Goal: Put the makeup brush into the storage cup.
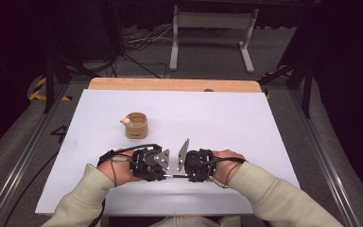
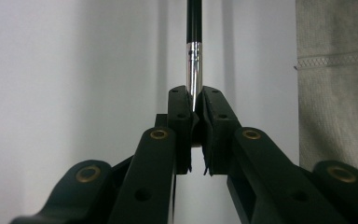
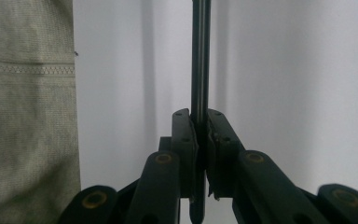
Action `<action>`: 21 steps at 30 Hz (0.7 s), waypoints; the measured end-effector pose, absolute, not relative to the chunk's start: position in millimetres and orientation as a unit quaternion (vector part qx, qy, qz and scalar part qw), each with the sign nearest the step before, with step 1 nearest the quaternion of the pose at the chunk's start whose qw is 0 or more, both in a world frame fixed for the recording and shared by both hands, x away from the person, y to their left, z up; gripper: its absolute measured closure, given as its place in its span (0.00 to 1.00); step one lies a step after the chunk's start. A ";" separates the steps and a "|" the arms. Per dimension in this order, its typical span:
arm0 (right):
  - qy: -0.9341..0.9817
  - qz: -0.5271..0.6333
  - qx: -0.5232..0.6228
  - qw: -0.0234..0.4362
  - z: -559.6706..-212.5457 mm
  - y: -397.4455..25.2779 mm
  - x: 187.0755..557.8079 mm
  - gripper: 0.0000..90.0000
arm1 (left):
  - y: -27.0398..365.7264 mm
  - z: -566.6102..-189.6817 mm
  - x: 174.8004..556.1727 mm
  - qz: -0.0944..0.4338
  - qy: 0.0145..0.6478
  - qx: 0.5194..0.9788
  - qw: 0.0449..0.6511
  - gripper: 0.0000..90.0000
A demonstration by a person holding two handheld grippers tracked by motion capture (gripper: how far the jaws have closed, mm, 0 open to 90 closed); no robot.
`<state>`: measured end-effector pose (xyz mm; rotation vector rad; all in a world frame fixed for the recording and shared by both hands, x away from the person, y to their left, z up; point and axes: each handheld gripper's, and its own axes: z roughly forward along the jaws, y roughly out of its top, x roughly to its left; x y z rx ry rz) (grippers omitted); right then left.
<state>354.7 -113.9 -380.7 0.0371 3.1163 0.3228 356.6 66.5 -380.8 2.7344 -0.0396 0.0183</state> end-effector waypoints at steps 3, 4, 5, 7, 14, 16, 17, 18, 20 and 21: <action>0.994 0.110 0.014 0.005 -380.8 -115.6 355.5 0.93 | 67.1 -379.7 357.7 0.011 -0.019 0.978 0.206 0.92; 0.993 0.113 0.017 0.006 -380.7 -116.7 355.4 0.93 | 67.9 -378.9 358.0 0.013 -0.014 0.977 0.212 0.90; 0.992 0.122 0.014 0.009 -380.8 -118.7 356.4 0.93 | 69.3 -377.6 360.3 0.018 -0.011 0.974 0.226 0.78; 0.992 0.124 0.013 0.011 -380.9 -119.5 356.7 0.93 | 70.0 -376.4 360.7 0.021 -0.005 0.972 0.232 0.71; 0.989 0.145 0.035 0.012 -378.6 -132.8 356.6 0.93 | 77.6 -371.7 364.9 0.037 0.026 0.955 0.294 0.32; 0.987 0.153 0.043 0.013 -378.6 -138.5 357.2 0.93 | 81.7 -369.5 368.6 0.030 0.045 0.947 0.318 0.24; 0.986 0.158 0.047 0.013 -378.7 -140.9 357.2 0.93 | 83.5 -368.7 369.6 0.031 0.051 0.944 0.325 0.21; 0.986 0.161 0.049 0.014 -378.7 -143.3 357.4 0.93 | 85.5 -368.0 370.4 0.033 0.056 0.939 0.337 0.19; 0.983 0.175 0.059 0.018 -379.1 -148.4 357.2 0.93 | 88.6 -367.2 370.2 0.046 0.065 0.930 0.359 0.13; 0.981 0.183 0.059 0.021 -379.5 -149.8 357.3 0.93 | 91.0 -366.6 369.9 0.042 0.071 0.925 0.372 0.12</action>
